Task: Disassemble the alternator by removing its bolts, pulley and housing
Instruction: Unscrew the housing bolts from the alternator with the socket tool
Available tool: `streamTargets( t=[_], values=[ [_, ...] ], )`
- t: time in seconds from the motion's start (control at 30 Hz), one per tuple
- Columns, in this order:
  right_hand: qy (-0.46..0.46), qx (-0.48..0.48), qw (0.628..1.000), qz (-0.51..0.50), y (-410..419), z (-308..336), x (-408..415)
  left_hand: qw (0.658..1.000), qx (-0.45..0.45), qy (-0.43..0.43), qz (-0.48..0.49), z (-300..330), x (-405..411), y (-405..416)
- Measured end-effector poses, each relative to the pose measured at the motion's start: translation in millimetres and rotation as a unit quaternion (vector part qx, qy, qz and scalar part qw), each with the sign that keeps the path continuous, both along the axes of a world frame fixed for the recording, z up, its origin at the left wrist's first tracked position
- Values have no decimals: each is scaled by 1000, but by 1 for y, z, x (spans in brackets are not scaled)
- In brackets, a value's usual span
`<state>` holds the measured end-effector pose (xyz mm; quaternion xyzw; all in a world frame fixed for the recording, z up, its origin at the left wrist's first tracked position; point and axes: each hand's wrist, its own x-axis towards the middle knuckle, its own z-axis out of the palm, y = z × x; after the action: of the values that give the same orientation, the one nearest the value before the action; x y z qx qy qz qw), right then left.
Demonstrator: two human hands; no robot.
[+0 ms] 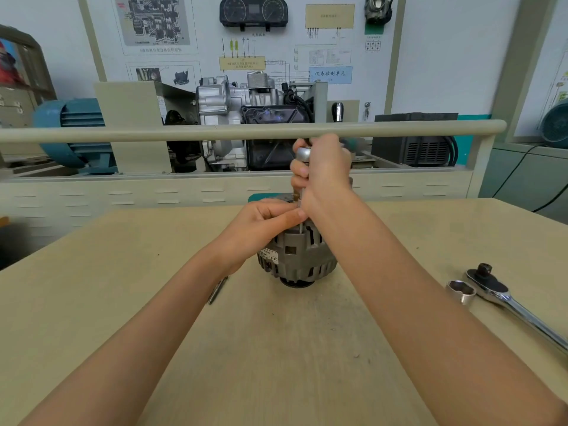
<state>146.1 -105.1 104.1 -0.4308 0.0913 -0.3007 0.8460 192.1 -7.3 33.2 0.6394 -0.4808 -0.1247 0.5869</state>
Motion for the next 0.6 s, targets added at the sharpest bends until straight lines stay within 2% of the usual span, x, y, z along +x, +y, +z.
streamTargets(
  t=[0.03,0.1,0.2,0.27,0.33,0.4,0.53,0.6],
  values=[
    [-16,13,999,-27,0,-2,0,1000,1,2,1,0,0,-1],
    [-18,31,999,2,-4,-1,-2,1000,6,8,-5,1,-1,-1],
    [14,16,989,146,-13,4,-8,1000,19,7,-6,0,1,0],
    [32,-32,970,237,-16,6,-6,1000,27,6,-10,0,2,1],
    [46,-82,947,308,-15,7,-3,999,29,10,-18,1,2,1],
    [52,-83,929,357,-14,9,1,999,27,12,-20,1,2,2],
    [43,-43,927,371,-16,8,-2,1000,28,2,-6,1,1,1],
    [31,-27,947,319,-13,6,-5,1000,24,-2,-1,2,0,1]
  ],
)
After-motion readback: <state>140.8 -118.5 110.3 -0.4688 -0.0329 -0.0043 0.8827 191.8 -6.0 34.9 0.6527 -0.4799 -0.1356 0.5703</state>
